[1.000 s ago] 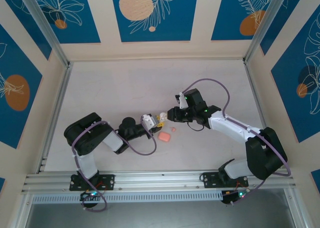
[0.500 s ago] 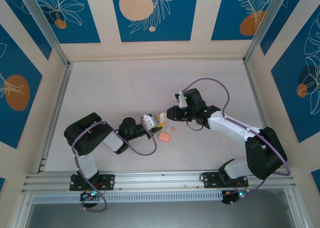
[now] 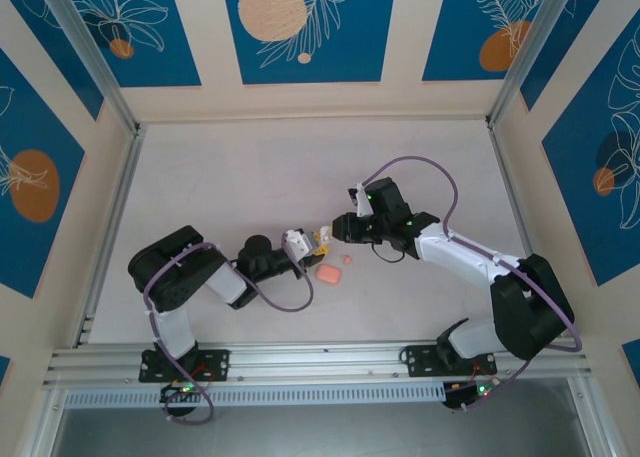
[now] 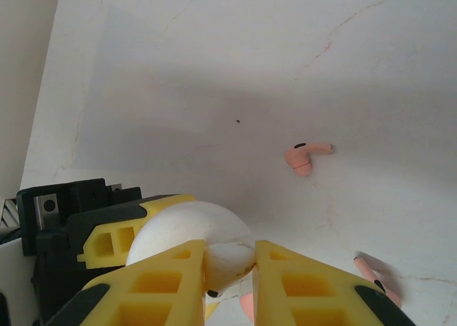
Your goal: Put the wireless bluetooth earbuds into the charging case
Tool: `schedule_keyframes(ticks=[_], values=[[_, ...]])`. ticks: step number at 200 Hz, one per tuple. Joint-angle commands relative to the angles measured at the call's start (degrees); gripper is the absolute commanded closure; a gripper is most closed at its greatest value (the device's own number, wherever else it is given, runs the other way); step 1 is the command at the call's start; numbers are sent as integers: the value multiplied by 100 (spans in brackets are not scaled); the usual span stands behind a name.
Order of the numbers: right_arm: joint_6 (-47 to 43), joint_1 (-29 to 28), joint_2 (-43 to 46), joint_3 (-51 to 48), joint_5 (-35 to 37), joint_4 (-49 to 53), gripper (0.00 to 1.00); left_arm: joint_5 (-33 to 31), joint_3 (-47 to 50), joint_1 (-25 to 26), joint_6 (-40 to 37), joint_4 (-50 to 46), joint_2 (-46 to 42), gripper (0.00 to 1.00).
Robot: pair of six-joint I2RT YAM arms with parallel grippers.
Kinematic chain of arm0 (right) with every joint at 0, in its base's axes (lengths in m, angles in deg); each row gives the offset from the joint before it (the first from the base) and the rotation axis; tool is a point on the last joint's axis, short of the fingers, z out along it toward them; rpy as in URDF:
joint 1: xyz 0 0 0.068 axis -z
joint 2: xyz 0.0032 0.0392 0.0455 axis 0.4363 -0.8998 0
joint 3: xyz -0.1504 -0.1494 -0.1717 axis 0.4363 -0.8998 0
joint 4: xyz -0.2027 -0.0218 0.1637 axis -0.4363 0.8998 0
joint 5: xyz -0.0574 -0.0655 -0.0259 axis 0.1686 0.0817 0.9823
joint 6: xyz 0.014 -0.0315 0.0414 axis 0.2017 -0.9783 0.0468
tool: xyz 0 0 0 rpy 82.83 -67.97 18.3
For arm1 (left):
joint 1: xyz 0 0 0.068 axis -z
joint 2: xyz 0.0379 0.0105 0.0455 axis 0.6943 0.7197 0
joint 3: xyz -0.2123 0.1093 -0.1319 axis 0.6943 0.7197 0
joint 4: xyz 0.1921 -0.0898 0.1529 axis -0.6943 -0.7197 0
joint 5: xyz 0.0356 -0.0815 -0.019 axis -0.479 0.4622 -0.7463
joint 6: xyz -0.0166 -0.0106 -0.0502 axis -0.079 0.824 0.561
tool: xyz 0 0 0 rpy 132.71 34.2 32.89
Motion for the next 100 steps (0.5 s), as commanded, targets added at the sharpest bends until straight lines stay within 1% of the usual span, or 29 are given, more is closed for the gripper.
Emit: schedule_keyframes(ticks=[1,100], values=[[-124,-93,108,25,73,192,78,-2,-123,74,2,225,-150,80],[-178,-179,145,-20,176,245,78,-61,-158,72,1,229,-231,80]])
